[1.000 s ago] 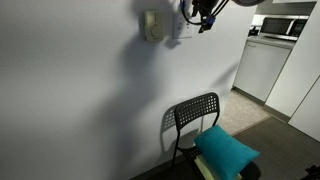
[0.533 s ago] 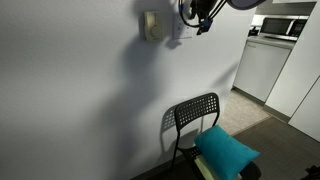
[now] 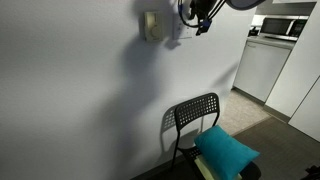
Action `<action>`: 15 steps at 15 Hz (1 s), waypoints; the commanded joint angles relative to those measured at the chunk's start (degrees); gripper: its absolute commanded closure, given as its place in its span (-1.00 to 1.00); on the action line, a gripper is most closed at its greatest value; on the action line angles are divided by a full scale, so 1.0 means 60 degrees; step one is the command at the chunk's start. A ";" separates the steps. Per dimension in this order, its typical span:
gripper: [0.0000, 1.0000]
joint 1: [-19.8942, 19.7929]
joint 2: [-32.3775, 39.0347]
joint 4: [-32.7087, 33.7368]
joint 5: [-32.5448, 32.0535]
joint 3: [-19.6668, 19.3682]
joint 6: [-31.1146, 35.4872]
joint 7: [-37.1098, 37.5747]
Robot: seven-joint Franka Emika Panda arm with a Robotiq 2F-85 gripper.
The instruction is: Turn off the right switch and then turn on the left switch
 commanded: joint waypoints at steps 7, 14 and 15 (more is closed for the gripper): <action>-1.00 0.0259 0.0589 0.0233 0.0389 -0.0011 0.0049 0.0645; -1.00 0.0350 0.0593 0.0100 0.0467 -0.0040 -0.0001 0.0880; -1.00 0.0427 0.0568 0.0076 0.0367 -0.0066 -0.0131 0.1036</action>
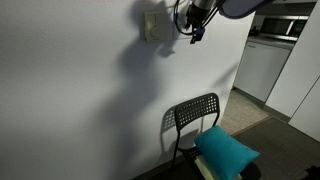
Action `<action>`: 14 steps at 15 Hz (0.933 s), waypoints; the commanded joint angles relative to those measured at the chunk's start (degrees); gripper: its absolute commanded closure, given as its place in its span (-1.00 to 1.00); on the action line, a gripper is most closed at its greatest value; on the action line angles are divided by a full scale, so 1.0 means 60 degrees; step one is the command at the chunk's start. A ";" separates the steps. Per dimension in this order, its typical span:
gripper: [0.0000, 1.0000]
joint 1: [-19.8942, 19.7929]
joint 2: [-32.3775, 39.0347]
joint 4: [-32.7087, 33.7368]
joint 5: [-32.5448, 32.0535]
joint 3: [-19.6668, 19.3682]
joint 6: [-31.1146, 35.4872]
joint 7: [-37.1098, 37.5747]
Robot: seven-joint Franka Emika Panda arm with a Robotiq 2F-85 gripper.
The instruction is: Turn off the right switch and then turn on the left switch
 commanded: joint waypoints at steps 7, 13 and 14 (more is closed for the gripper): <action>-1.00 0.0420 0.0307 -0.0257 0.0068 0.0015 -0.0184 0.0261; -1.00 0.0526 0.0540 -0.0058 -0.0183 -0.0054 0.0229 0.0255; -1.00 0.0542 0.0541 -0.0005 -0.0252 -0.0073 0.0224 0.0261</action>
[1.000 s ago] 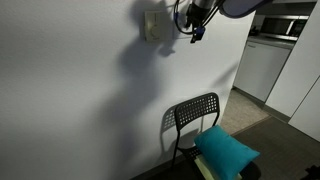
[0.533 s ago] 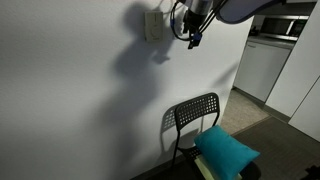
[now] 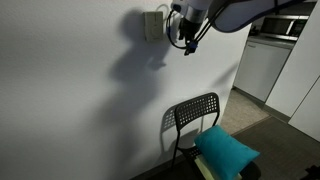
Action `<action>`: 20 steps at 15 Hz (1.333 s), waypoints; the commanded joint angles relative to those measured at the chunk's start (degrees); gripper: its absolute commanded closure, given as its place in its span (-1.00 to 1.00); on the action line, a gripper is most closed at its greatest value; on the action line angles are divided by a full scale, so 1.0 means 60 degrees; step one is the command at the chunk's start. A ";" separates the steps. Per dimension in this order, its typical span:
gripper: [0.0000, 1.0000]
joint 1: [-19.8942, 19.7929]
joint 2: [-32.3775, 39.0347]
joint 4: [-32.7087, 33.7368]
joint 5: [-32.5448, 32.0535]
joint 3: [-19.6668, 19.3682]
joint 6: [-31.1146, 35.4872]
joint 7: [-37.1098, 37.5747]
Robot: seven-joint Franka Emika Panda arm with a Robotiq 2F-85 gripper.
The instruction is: Turn off the right switch and then turn on the left switch
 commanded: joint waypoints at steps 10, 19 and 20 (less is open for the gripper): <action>-1.00 -0.0008 0.0166 0.0608 -0.0451 -0.0216 0.0342 0.0096; -1.00 0.0049 0.0126 0.0979 -0.0923 -0.0279 0.0373 0.0214; -1.00 0.0045 0.0130 0.0989 -0.0930 -0.0276 0.0376 0.0219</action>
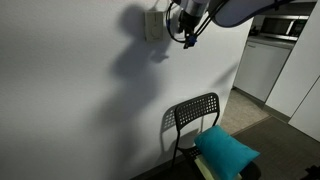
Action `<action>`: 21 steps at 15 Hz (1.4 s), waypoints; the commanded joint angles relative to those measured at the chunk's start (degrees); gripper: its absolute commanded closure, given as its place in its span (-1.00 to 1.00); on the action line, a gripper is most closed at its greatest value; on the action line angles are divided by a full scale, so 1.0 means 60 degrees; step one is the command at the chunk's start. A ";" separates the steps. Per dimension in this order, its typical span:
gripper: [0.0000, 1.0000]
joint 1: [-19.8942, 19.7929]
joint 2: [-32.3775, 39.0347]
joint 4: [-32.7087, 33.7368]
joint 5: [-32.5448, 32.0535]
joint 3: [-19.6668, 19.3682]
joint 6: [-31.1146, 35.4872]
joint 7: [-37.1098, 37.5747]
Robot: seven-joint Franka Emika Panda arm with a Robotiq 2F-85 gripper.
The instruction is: Turn off the right switch and then turn on the left switch
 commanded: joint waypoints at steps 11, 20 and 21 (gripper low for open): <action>-1.00 0.0039 0.0020 0.0993 -0.0539 -0.0197 0.0133 -0.0119; -1.00 0.0054 -0.0058 0.0990 -0.0553 -0.0175 -0.0046 0.0088; -1.00 0.0064 -0.0155 0.0900 -0.0460 -0.0156 -0.0279 0.0141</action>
